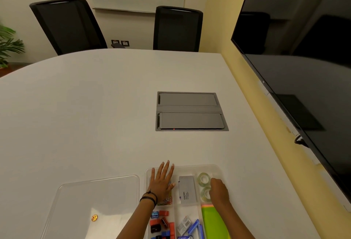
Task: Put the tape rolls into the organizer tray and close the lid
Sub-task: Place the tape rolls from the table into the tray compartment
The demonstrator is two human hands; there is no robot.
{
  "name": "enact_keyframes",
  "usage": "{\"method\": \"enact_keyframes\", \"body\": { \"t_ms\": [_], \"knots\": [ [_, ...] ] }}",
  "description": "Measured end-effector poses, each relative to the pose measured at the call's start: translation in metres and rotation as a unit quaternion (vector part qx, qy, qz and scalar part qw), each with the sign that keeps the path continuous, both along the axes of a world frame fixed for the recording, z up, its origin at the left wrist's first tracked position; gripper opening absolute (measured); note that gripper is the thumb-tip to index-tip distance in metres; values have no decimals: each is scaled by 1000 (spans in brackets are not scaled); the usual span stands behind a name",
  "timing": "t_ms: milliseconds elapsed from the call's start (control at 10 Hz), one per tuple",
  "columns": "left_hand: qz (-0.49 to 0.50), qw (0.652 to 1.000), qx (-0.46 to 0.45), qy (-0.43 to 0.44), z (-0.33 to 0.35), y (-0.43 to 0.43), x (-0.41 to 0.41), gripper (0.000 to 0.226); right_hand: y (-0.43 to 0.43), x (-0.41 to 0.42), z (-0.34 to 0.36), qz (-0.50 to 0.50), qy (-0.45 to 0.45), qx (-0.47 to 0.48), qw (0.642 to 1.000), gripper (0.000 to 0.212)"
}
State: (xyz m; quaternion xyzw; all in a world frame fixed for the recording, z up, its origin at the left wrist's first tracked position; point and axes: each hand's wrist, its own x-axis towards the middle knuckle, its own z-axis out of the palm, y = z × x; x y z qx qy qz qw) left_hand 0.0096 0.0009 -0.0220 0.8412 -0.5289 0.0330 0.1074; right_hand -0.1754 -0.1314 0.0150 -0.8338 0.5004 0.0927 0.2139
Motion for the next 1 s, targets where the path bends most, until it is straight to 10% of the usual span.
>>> {"method": "enact_keyframes", "body": {
  "t_ms": [1000],
  "knots": [
    [-14,1000,-24,-2,-7,-1,0,61,1,6,-10,12,33,21,999,50]
  ]
}}
